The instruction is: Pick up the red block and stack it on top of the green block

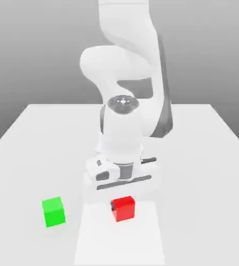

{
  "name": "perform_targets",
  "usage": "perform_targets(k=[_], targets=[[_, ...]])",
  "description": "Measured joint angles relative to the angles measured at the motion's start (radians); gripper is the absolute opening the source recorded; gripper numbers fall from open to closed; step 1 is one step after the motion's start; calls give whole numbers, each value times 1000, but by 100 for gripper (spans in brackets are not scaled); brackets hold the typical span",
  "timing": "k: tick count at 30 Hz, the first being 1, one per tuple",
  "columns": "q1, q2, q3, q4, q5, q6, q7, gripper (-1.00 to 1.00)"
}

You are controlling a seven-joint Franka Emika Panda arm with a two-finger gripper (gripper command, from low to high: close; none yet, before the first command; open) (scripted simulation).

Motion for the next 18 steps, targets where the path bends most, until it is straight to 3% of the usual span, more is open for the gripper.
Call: perform_targets(k=[3, 9, 18], targets=[[-1, -24, -1, -3, -7, -20, 4, -100], [4, -229, -19, -33, -51, -196, 36, -100], [-76, -284, -140, 19, -84, -297, -326, -100]])
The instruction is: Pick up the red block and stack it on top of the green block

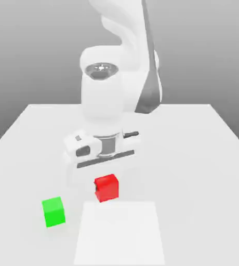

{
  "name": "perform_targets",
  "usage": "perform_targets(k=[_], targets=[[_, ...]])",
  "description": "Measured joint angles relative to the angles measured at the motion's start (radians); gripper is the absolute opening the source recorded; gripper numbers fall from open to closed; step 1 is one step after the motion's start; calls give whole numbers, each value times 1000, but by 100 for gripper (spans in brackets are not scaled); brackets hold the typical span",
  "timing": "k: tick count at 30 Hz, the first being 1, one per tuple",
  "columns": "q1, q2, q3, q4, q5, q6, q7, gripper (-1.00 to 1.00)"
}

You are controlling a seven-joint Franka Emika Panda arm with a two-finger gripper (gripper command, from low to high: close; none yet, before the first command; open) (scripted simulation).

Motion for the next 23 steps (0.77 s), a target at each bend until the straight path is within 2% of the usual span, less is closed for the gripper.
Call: perform_targets(k=[11, 15, 20, 21, 23], targets=[[-96, -6, -179, 78, -32, -85, -507, -100], [-89, 70, -189, 90, 32, -23, -592, -100], [-103, 200, -149, 95, 165, 92, -690, -100], [-110, 220, -139, 96, 186, 109, -705, 100], [-110, 220, -139, 96, 186, 109, -705, 100]])
